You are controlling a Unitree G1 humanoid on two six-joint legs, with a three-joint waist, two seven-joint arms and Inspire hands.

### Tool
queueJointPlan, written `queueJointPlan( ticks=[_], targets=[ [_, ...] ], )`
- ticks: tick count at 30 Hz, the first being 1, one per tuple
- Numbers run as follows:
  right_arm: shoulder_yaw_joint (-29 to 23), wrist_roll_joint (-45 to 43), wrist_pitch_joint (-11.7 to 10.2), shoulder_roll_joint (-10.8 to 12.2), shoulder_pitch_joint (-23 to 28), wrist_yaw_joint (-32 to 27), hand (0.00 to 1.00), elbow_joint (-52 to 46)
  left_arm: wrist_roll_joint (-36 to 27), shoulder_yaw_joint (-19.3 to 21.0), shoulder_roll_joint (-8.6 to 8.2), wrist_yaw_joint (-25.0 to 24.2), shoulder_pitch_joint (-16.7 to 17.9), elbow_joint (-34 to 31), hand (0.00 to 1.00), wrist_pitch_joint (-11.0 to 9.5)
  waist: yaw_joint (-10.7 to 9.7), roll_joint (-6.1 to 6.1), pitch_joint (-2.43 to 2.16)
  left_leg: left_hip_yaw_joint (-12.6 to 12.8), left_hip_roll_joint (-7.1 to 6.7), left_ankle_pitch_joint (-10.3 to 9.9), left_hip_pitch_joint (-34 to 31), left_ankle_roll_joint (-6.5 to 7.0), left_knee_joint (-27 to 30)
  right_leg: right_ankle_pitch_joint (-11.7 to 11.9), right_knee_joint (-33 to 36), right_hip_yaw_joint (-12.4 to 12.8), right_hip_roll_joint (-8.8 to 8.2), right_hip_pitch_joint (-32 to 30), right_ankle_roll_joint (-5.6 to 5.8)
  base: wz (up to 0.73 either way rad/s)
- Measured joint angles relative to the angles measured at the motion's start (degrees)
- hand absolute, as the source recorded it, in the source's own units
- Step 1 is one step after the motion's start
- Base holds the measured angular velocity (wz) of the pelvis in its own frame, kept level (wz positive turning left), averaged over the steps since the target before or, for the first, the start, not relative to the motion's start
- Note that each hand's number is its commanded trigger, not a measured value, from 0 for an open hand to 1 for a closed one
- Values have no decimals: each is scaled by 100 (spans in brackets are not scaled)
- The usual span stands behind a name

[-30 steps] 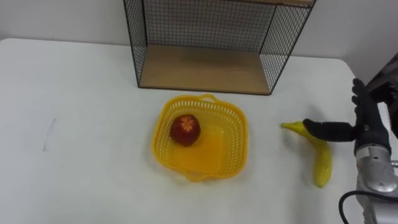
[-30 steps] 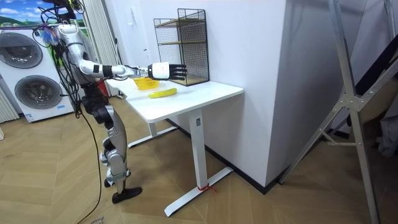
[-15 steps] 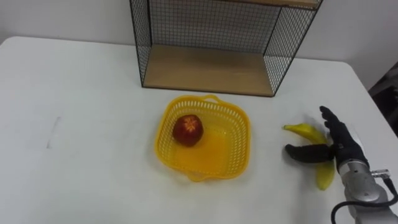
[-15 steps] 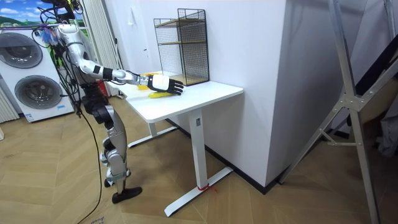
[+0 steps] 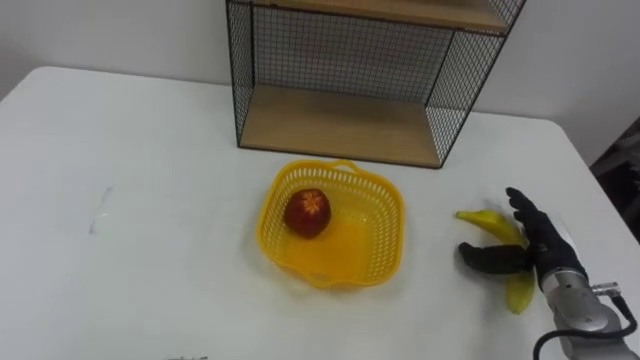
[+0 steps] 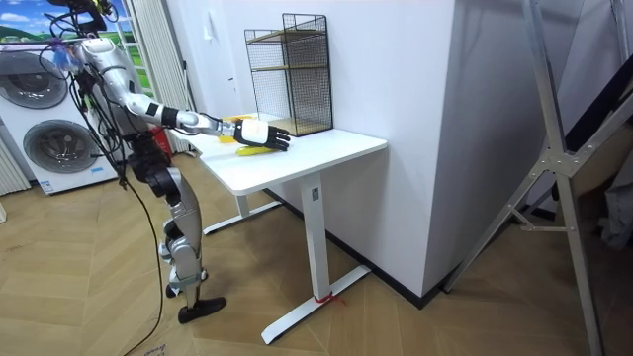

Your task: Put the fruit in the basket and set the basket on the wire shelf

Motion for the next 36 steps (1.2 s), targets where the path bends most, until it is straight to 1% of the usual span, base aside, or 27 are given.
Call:
queueJointPlan(
  ticks=[3,5,8,9,12,15,16,19,22,26,27,30,31,33,35,36],
  targets=[
    [-119,-151,-2,20,-21,30,100,65,9,1,-1,4,-15,12,0,0,2,4,-2,-47,-2,-8,0,-8,51,0,-10,-73,3,42,-1,8],
    [-161,-159,-2,-28,-70,5,100,182,70,0,2,4,-19,53,0,8,8,7,-5,-76,-2,-12,3,-11,75,0,-12,-116,3,68,-1,9],
    [-151,-391,0,-124,-69,-47,100,228,117,-1,2,4,-9,109,0,85,22,1,-9,-101,-3,-15,2,-18,89,12,-83,-168,16,91,-20,7],
    [-146,-467,0,-136,-69,-47,100,228,117,-1,3,4,-8,127,0,121,22,0,-10,-112,2,-17,0,-23,89,13,-82,-188,19,94,-21,5],
    [-158,-548,6,-134,-70,-127,100,230,117,-2,1,3,-13,164,0,128,22,-1,-16,-131,8,-21,1,-31,91,13,-83,-208,25,117,-22,2],
    [-157,-720,13,-174,-71,-162,100,230,117,-1,10,-13,-13,171,0,136,25,-1,-18,-130,24,-24,1,-38,93,13,-85,-215,36,124,-22,0],
    [-157,-762,13,-153,-71,-163,100,226,117,-2,9,-16,-13,172,0,149,24,-4,-20,-128,29,-27,1,-43,93,13,-85,-216,41,126,-22,0],
    [-158,-788,27,-155,-71,-176,100,226,116,-3,9,-20,-30,172,0,162,24,-16,-29,-127,60,-29,1,-45,94,13,-85,-219,44,136,-22,0],
    [-167,-783,59,-172,-71,-242,100,246,115,-2,9,-20,-36,172,0,163,22,-15,-30,-119,61,-29,3,-46,95,13,-85,-225,47,149,-22,0],
    [-166,-784,73,-145,-71,-272,100,280,119,-2,9,-20,-45,171,0,160,69,-14,-30,-108,74,-41,1,-65,97,13,-89,-111,80,135,-22,-5],
    [-167,-782,97,-121,-68,-272,100,246,123,-1,9,-22,-44,165,0,160,75,-18,-29,-106,65,-49,-2,-77,105,16,-89,-91,94,133,-26,-7],
    [-166,-767,373,-11,-66,-272,100,-93,119,-10,-16,-24,-67,153,0,158,116,-20,-31,-77,80,-55,-16,-88,111,16,-87,-42,113,104,-27,-8],
    [-165,-747,422,25,-41,-277,100,-210,118,-24,-19,-22,-93,153,0,157,132,-20,-31,-56,86,-57,-28,-91,112,23,-84,-29,119,77,-38,-11],
    [-165,-724,442,32,-8,-294,100,-327,117,-83,-20,-8,-144,153,0,155,119,-16,-32,-43,86,-57,-60,-91,126,26,-83,-13,121,43,-44,-6],
    [-165,-721,512,100,90,-339,100,-590,114,-107,-20,7,-211,154,0,132,119,-8,-31,-28,86,-57,-100,-91,134,31,-82,16,124,3,-51,-7],
    [-160,-703,558,170,149,-347,100,-804,114,-112,-20,8,-242,163,0,104,125,-2,-29,17,90,-56,-125,-90,135,36,-65,42,125,-47,-60,-16]
  ],
)
